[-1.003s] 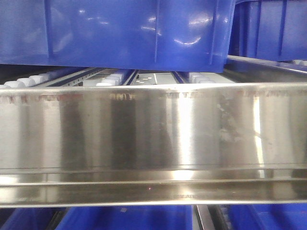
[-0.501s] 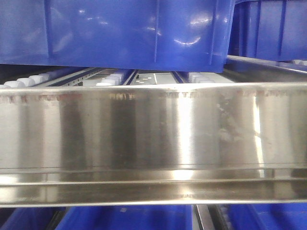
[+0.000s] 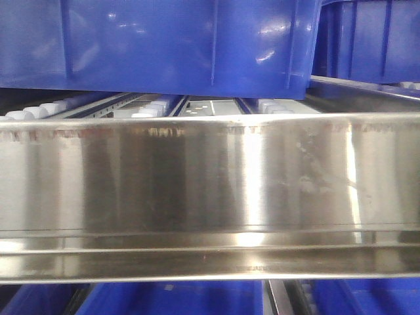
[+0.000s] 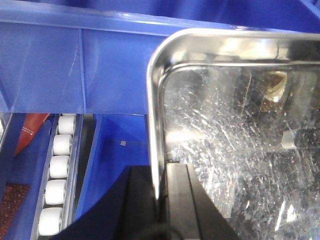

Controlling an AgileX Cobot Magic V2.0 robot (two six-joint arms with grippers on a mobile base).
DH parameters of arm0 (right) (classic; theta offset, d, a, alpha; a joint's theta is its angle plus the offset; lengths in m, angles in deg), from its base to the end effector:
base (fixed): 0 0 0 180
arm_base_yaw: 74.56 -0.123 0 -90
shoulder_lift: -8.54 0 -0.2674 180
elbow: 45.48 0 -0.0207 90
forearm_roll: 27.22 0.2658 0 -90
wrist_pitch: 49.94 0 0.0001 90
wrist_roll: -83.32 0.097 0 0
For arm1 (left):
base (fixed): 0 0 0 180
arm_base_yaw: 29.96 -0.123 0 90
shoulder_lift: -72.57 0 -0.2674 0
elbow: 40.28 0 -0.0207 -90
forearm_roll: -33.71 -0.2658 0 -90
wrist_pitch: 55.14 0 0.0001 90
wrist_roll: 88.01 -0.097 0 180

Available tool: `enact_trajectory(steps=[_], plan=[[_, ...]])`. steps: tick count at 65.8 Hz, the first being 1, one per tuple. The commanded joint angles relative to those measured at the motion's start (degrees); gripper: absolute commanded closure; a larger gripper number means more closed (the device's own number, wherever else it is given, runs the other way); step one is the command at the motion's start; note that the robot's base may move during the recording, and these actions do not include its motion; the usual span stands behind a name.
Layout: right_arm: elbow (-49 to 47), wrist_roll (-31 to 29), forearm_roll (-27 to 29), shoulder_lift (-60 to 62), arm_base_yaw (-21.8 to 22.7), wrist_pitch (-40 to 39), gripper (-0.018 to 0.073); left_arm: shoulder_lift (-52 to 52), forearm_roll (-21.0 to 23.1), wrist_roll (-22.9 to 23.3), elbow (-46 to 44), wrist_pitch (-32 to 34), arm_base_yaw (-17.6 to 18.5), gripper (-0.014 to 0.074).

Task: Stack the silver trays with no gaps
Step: 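Hold the lifted silver tray steady in both grippers, then back away from the shelf carrying the tray in both grippers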

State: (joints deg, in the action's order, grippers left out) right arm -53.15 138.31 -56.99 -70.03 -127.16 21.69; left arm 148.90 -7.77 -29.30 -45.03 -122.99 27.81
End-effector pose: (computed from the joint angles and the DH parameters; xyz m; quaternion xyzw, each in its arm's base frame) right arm 0.1860 0.1679 0.4261 0.0207 0.9150 0.0987 0.3906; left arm 0.1775 -0.1699 0.4341 0.0043 0.8773 -0.0894 0.4716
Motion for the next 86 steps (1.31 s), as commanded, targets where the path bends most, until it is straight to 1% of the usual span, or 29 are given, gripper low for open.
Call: enact_trajectory(steps=[1,86], plan=[[-0.7,-0.1,-1.1,-0.4,0.0,-4.1,0.0636,-0.1,1.0,-0.3,-0.7,2.9,0.5,0.0614],[-0.7,-0.1,-1.1,-0.4,0.0,-4.4,0.0636,-0.1,0.6,-0.3,-0.7,2.9,0.5,0.0614]])
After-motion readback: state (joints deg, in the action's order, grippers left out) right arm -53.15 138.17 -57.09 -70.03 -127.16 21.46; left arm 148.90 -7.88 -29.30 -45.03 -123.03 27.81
